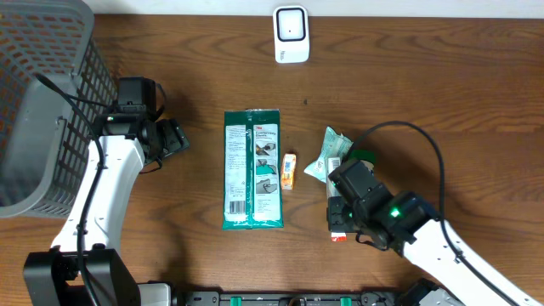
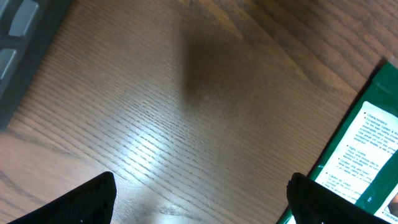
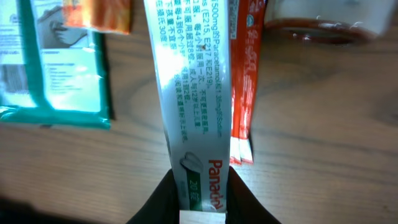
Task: Scan the item barcode
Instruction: 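Grasp the Panadol box with the right gripper and lift it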
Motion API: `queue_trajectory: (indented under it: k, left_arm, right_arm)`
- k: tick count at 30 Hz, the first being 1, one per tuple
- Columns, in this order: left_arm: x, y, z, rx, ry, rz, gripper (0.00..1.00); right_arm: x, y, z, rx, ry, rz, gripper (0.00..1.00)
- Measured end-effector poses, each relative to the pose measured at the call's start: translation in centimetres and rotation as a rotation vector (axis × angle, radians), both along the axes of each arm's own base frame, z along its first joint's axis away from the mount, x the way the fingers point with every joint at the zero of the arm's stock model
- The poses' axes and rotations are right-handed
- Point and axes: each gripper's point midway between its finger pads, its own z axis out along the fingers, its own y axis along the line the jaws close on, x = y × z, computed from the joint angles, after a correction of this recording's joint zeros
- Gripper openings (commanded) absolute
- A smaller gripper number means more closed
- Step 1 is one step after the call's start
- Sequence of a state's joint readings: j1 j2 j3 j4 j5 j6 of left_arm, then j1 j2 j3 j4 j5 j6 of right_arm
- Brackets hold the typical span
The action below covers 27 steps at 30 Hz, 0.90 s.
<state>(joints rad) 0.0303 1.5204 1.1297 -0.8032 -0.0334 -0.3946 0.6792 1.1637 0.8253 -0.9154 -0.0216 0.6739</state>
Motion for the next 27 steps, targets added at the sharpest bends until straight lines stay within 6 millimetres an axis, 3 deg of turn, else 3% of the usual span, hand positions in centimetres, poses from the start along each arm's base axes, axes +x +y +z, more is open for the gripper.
queue_trajectory:
  k: [6, 10, 15, 19, 24, 27]
  left_arm:
    - [0.0, 0.0, 0.0, 0.0, -0.001, 0.0, 0.89]
    - [0.0, 0.0, 0.0, 0.0, 0.0, 0.0, 0.89]
    - [0.0, 0.0, 0.0, 0.0, 0.0, 0.0, 0.89]
    - [0.0, 0.0, 0.0, 0.0, 0.0, 0.0, 0.89]
    - [0.0, 0.0, 0.0, 0.0, 0.0, 0.0, 0.89]
    - [0.0, 0.0, 0.0, 0.0, 0.0, 0.0, 0.89]
  right_arm:
    - [-0.3, 0.1, 5.9, 0.005, 0.002, 0.041, 0.2]
    - [-1.2, 0.8, 7.6, 0.054, 0.034, 0.064, 0.2]
    - [-2.7, 1.0, 6.1, 0.034, 0.164, 0.097, 0.18]
    - [-2.5, 1.6, 4.0, -0.011, 0.243, 0.119, 0.16]
    - [-1.3, 2.5, 2.0, -0.041, 0.267, 0.156, 0.33]
    - [-0.7, 2.4, 1.7, -0.054, 0.247, 0.171, 0.37]
